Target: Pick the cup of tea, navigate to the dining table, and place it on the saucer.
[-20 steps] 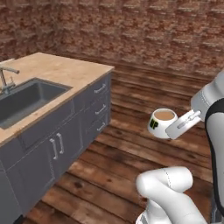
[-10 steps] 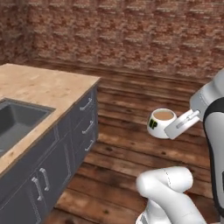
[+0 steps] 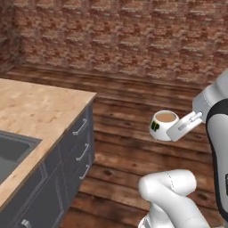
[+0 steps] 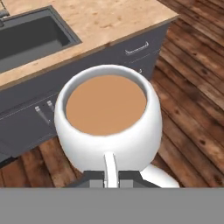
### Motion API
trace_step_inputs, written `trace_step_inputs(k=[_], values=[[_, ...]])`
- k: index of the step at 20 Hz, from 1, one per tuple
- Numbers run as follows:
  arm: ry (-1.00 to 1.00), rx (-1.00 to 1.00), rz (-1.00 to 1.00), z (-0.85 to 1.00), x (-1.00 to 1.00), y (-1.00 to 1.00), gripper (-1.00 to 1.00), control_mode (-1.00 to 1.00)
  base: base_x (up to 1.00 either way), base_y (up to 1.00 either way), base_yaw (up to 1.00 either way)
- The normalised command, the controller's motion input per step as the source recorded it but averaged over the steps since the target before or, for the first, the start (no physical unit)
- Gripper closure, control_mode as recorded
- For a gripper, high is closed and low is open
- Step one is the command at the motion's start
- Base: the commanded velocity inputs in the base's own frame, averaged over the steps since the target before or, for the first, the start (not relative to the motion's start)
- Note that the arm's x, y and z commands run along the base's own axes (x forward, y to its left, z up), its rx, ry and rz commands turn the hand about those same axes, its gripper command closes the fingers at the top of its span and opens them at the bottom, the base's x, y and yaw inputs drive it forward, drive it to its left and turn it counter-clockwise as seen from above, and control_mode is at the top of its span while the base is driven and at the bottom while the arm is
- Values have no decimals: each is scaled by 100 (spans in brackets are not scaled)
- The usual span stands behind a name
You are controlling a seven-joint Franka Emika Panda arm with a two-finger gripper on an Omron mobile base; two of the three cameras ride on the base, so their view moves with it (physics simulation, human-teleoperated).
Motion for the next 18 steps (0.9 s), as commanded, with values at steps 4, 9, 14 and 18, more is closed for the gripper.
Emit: trace_step_inputs(k=[4,9,14,18], values=[[0,0,0,0,0,0,100,100,100,0,0],[0,0,0,0,0,0,100,100,100,0,0],[0,0,0,0,0,0,100,100,100,0,3],[0,0,0,0,0,0,100,100,100,0,6]])
